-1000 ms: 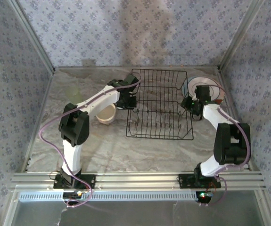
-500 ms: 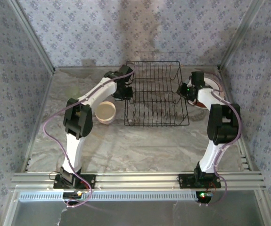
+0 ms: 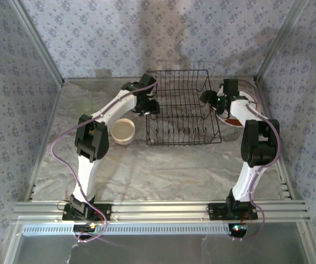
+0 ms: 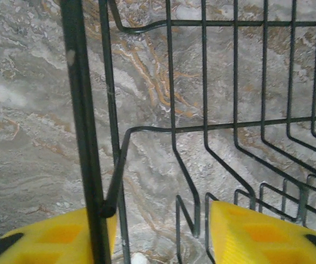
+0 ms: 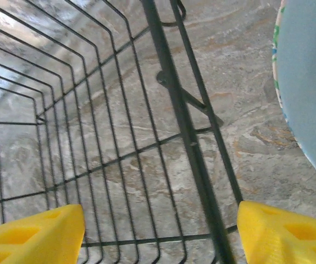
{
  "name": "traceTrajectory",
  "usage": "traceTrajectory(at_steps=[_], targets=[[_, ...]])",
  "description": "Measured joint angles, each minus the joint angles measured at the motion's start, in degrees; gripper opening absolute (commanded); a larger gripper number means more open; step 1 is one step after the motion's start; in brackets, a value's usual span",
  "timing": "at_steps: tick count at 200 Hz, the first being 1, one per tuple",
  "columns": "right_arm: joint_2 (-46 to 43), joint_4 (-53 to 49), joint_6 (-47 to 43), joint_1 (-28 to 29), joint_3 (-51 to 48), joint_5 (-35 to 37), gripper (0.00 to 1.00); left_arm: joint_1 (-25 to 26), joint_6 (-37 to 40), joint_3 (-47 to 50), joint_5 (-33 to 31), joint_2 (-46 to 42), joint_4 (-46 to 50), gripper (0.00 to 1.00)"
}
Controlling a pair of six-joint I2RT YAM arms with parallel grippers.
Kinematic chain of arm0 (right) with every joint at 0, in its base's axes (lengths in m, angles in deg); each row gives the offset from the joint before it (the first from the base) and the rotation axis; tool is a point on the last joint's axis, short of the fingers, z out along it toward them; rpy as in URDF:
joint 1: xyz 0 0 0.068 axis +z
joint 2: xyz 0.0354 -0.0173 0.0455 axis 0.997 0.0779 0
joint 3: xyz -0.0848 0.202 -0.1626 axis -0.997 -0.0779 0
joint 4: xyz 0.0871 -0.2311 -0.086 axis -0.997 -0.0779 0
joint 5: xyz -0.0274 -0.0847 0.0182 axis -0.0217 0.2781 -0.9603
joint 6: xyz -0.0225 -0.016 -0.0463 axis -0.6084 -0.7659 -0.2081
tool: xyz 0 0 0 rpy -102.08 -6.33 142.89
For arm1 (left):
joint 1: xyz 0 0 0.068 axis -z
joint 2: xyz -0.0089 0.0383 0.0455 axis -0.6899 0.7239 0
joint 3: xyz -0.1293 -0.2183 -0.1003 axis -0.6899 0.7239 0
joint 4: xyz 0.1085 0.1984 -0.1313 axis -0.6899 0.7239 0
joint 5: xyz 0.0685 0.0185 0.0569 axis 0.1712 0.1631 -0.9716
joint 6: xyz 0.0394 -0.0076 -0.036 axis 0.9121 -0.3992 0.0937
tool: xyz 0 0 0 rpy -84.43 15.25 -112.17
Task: Unload the mixed dishes from the dish rack
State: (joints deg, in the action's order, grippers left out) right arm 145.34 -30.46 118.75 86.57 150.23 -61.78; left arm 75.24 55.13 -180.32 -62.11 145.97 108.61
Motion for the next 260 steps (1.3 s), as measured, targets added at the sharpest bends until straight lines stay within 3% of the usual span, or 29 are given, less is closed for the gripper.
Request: traceTrajectory(at_steps=[35, 101, 144, 178, 205, 260], targets=[[-5.4, 1.1, 0.4, -0.6, -1.8, -0.5, 1.0, 0.0, 1.1, 0.4, -0.2, -4.6, -0.7, 0.74], [-15.3, 2.5, 0.5, -0.7, -8.0, 0.6, 1.0, 0.2, 4.0, 11.0, -3.9, -22.8, -5.0, 0.99], [-28.9, 1.7, -1.8, 1.0, -15.2, 5.0, 1.0, 0.0, 6.7, 24.8, -9.3, -37.5, -9.5, 0.99], [-39.0, 0.7, -4.7, 3.2, -20.2, 11.4, 1.0, -1.0, 9.5, 38.2, -17.1, -51.6, -16.1, 0.99], [-47.0, 0.4, -7.1, 4.8, -26.8, 17.9, 1.0, -6.1, 11.2, 48.6, -21.0, -60.3, -21.4, 0.99], [-57.9, 6.0, -12.5, 4.6, -42.0, 25.9, 1.0, -14.5, 17.2, 73.0, -26.8, -68.8, -38.9, 0.99]])
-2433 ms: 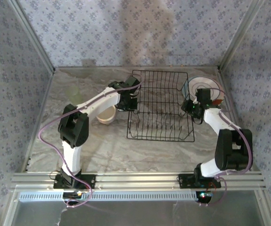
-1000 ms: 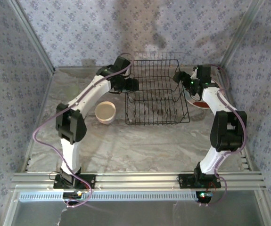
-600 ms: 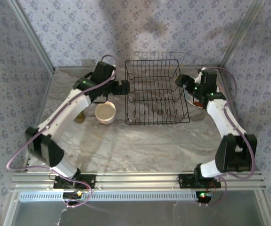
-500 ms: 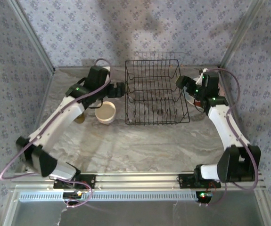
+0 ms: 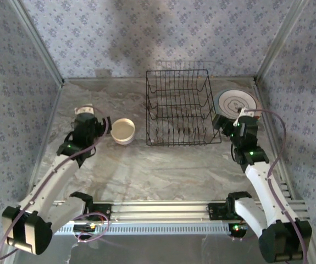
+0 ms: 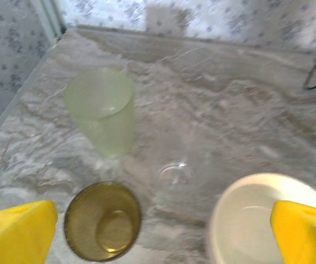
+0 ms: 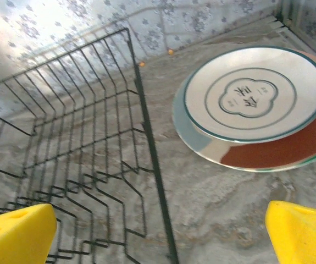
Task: Unload the mixed dishes from the dish rack
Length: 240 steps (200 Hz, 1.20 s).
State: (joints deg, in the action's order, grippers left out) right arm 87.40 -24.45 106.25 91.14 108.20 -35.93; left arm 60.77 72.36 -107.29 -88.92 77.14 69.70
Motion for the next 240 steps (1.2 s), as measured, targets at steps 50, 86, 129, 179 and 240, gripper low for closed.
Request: traceTrajectory(at_steps=[50, 86, 129, 179, 240], targets=[[0.7, 2.2, -4.1, 0.0, -1.2, 2.6, 1.0, -7.7, 4.0, 6.5, -1.8, 3.4, -10.9, 0.99], [1.5, 3.8, -5.0, -0.1, -2.4, 3.0, 0.99, -9.3, 6.9, 11.0, -1.7, 7.9, -22.1, 0.99], [1.8, 4.4, -5.4, -0.3, -2.6, 3.0, 1.0, -11.1, 9.6, 13.7, -1.8, 16.1, -32.7, 0.99], [3.4, 5.1, -5.6, -0.9, -2.6, 3.2, 1.0, -11.9, 11.1, 15.1, -1.7, 19.3, -42.1, 0.99], [6.4, 6.6, -5.6, -0.9, -3.0, 3.4, 1.0, -12.3, 11.5, 17.1, -1.4, 21.5, -49.4, 0.99]])
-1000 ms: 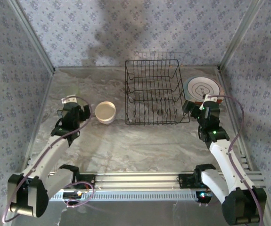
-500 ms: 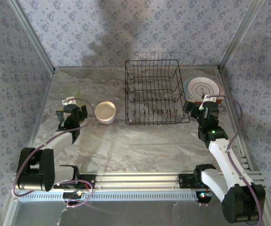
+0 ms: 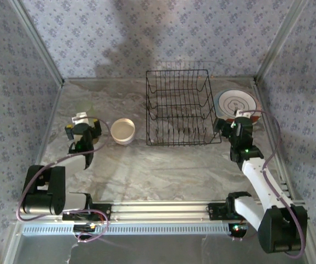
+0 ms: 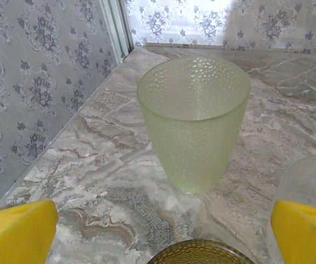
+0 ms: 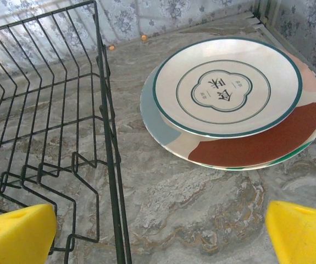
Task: Unload the mixed dishes from the dish rack
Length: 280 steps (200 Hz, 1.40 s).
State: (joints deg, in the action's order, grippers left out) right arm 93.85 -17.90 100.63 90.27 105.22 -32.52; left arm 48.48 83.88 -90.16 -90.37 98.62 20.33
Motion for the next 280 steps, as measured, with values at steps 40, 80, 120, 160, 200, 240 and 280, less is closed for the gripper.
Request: traceTrajectory(at_steps=[40, 80, 120, 160, 200, 240, 280], targets=[[1.4, 0.7, 0.0, -0.2, -0.9, 0.1, 1.0, 0.0, 0.0, 2.6, 0.1, 3.4, -5.1, 0.99], [2.7, 1.8, 0.0, -0.3, -1.0, 0.3, 1.0, 0.0, 0.0, 3.4, 0.1, 5.9, -10.5, 0.99], [5.2, 2.8, 0.0, -0.3, -1.2, 0.4, 1.0, 0.0, 0.0, 3.4, 0.1, 6.4, -11.3, 0.99], [6.6, 4.2, 0.0, -0.3, -1.6, 0.4, 1.0, 0.0, 0.2, 3.3, 0.6, 6.9, -11.7, 0.99], [8.0, 5.5, -0.1, -0.3, -2.3, 0.5, 1.0, 0.0, 0.9, 3.2, 1.6, 7.9, -11.3, 0.99], [8.5, 6.6, -0.6, -0.3, -3.3, 0.9, 1.0, -0.3, 1.0, 2.2, 2.1, 8.2, -10.4, 0.99], [8.5, 7.0, -1.7, -0.3, -3.3, 2.0, 1.0, -0.6, 1.0, 1.7, 3.0, 8.3, -9.4, 0.99]])
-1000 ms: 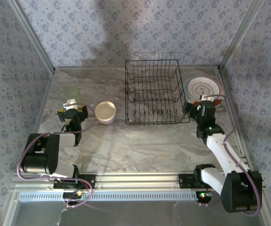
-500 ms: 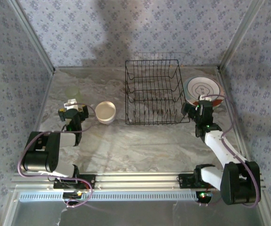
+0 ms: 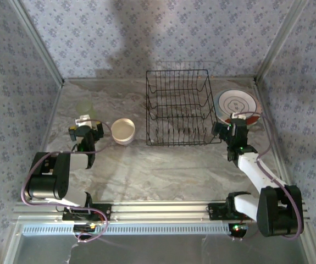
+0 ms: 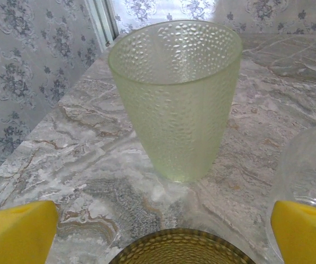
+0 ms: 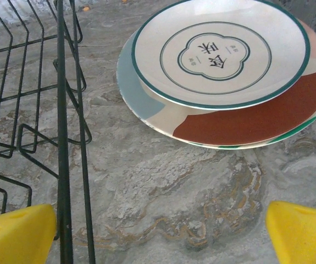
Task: Unload the mixed dishes from the dish rack
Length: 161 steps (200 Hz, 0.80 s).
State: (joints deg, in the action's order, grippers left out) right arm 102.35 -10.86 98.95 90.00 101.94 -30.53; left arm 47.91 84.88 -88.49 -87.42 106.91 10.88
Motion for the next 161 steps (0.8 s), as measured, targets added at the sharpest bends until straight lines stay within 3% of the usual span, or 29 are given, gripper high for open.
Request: traceTrajectory(at_steps=[161], targets=[[0.3, 5.3, -5.6, -0.2, -1.8, 1.5, 1.0, -1.0, 0.0, -0.2, 2.4, 3.5, -1.9, 0.99]])
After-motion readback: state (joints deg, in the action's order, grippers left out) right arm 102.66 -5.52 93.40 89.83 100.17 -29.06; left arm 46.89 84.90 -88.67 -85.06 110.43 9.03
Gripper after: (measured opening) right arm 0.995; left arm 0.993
